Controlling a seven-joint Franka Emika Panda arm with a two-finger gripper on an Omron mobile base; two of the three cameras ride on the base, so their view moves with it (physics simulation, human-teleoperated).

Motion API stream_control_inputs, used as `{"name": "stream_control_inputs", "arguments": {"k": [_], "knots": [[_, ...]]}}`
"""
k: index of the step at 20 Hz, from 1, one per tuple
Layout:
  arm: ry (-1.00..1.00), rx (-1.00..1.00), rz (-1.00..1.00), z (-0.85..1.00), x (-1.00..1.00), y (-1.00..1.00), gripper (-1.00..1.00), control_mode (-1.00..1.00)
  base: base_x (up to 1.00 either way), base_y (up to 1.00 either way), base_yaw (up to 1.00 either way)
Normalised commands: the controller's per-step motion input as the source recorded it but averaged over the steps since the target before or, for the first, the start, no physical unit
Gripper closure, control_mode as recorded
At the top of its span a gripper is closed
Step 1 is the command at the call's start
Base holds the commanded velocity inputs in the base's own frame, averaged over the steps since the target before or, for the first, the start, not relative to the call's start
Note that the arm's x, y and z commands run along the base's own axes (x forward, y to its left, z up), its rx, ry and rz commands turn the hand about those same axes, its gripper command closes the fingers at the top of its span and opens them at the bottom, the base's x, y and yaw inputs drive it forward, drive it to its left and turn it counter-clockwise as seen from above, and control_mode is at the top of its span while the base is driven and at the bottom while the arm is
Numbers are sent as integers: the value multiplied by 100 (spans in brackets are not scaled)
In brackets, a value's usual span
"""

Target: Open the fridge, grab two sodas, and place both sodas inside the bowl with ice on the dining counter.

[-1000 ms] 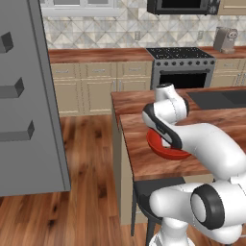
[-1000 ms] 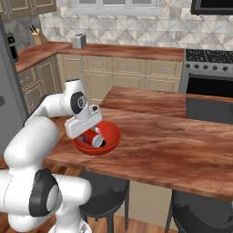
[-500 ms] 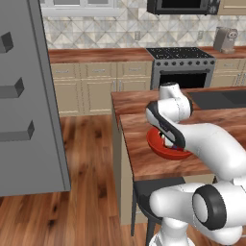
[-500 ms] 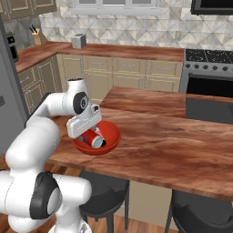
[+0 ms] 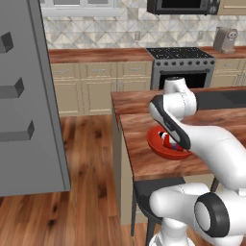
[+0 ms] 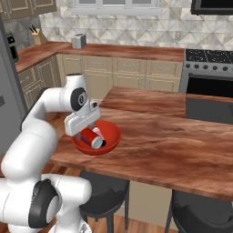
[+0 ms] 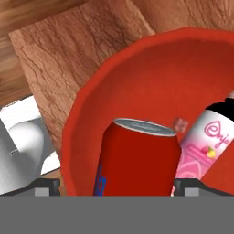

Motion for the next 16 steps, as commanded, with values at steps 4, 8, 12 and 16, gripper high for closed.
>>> {"name": "stream_control_inputs", "arguments": {"k": [4,8,12,16], "knots": [[-4,3,1,36,-28,0,-100,-100,0,0,0],[-8,4,0,40,-42,0,-100,-100,0,0,0],[-9,3,0,41,-55,0,-100,-100,0,0,0],[-8,2,0,36,-60,0,-100,-100,0,0,0]]}}
